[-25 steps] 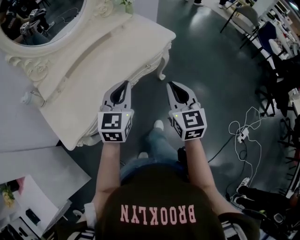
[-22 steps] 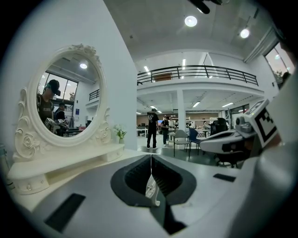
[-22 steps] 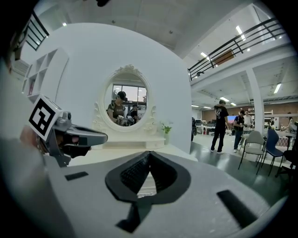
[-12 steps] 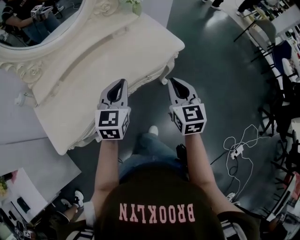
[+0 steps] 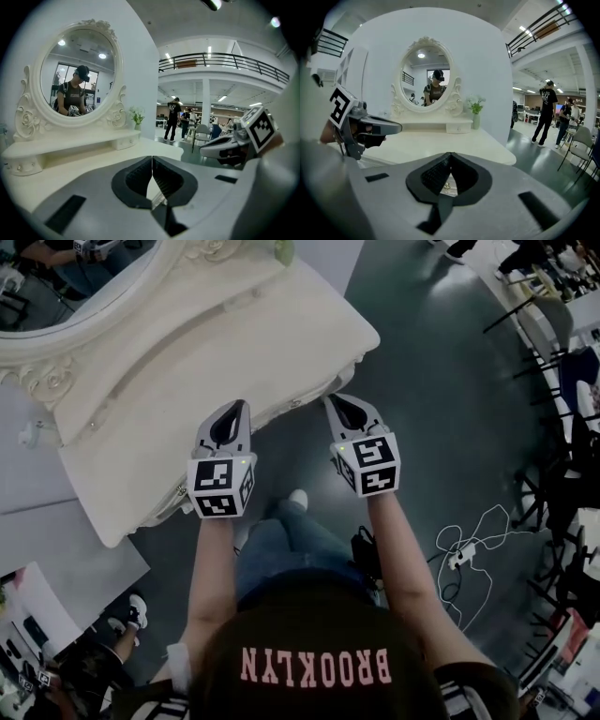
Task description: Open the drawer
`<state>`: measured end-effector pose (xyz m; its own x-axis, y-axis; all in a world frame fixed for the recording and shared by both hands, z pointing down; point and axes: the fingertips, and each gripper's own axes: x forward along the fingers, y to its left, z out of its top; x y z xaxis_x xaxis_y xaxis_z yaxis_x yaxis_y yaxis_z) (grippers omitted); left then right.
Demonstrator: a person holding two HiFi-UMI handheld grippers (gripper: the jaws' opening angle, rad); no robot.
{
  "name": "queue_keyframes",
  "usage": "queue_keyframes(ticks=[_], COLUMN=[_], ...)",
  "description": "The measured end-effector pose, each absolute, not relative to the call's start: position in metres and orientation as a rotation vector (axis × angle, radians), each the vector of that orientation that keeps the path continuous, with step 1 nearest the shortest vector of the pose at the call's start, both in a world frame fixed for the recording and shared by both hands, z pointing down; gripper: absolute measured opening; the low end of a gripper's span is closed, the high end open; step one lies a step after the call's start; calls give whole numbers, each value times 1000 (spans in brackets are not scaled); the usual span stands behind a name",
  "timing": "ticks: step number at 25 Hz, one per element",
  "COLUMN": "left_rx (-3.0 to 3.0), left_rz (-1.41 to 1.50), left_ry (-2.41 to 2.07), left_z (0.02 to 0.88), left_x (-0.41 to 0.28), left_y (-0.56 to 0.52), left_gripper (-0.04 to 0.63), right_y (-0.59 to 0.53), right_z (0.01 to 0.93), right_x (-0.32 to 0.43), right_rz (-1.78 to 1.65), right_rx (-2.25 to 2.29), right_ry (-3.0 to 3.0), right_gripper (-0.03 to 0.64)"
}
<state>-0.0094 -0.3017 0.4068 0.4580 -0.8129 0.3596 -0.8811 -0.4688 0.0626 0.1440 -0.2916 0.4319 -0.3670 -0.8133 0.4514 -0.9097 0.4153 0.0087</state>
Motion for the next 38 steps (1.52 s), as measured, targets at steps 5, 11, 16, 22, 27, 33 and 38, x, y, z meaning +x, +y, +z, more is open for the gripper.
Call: queue_keyframes(ticks=[5,11,16,22,27,33,38], left_rx=[2457,2439,2424,2388,2356,2325,2306], left_rz=[450,468,462,458,459,459,466], left_ry=[-1443,-1446,-1457,-1485,-1500,-1532,-1552], left_z=[422,436,444,452,461,467,468], left_x=[-8,-15,-26,-44,-54,-66,-76], left_y=[-305,-316,-321,-323,-323,-322,-322], left_gripper=[6,6,6,6,6,6,6], right_y=[-295,-301,-309,-319,-330,-339,-348], right_z=[467,521,563,605,633,661,673], right_x=[141,129,118,101,96,92,87], right_rz=[423,556,623,674,704,713,713], right_rx=[1429,1380,1345,1281,1249,1169,1099], right_ry=[-2249,-2191,-2148,-2088,-2021,-1940,-1896], right_gripper=[-2,-2,-2,85,127,140,125])
